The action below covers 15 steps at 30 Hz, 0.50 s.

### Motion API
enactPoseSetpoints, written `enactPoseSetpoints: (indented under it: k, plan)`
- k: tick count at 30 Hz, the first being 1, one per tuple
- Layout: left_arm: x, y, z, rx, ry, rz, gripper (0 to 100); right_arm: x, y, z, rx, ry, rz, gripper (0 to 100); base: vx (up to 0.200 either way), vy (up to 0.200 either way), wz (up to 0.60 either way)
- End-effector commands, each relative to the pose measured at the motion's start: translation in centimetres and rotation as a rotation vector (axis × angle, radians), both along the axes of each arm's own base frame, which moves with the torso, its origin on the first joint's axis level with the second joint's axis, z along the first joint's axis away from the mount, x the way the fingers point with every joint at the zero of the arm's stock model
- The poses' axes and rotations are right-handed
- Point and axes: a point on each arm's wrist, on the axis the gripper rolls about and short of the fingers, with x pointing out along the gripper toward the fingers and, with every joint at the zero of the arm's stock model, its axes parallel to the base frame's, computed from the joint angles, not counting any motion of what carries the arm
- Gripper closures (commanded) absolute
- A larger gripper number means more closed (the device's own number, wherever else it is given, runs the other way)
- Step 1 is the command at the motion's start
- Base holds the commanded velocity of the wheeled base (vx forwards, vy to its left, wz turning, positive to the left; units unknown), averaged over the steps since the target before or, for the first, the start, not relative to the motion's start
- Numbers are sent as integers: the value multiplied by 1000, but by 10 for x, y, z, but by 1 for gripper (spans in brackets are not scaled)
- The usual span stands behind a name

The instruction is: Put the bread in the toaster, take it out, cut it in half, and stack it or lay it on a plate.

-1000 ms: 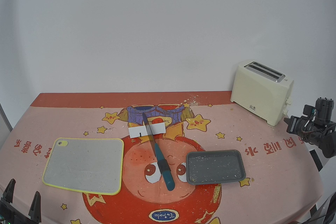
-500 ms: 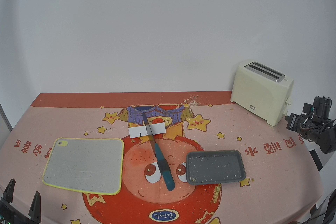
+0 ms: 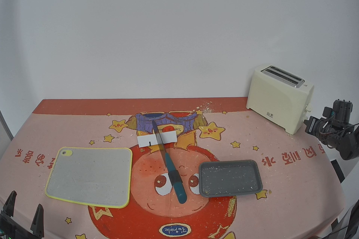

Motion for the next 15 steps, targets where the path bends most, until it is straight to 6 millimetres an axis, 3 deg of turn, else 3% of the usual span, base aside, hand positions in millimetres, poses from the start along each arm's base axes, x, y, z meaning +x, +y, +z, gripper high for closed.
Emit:
enactPoseSetpoints:
  k: [1, 15]
  plan:
    - [0, 0, -5, 0, 0, 2, 0, 2, 0, -1, 1, 2, 0, 100, 0, 0, 0]
    - [0, 0, -5, 0, 0, 0, 0, 9, -3, -4, 4, -1, -6, 100, 0, 0, 0]
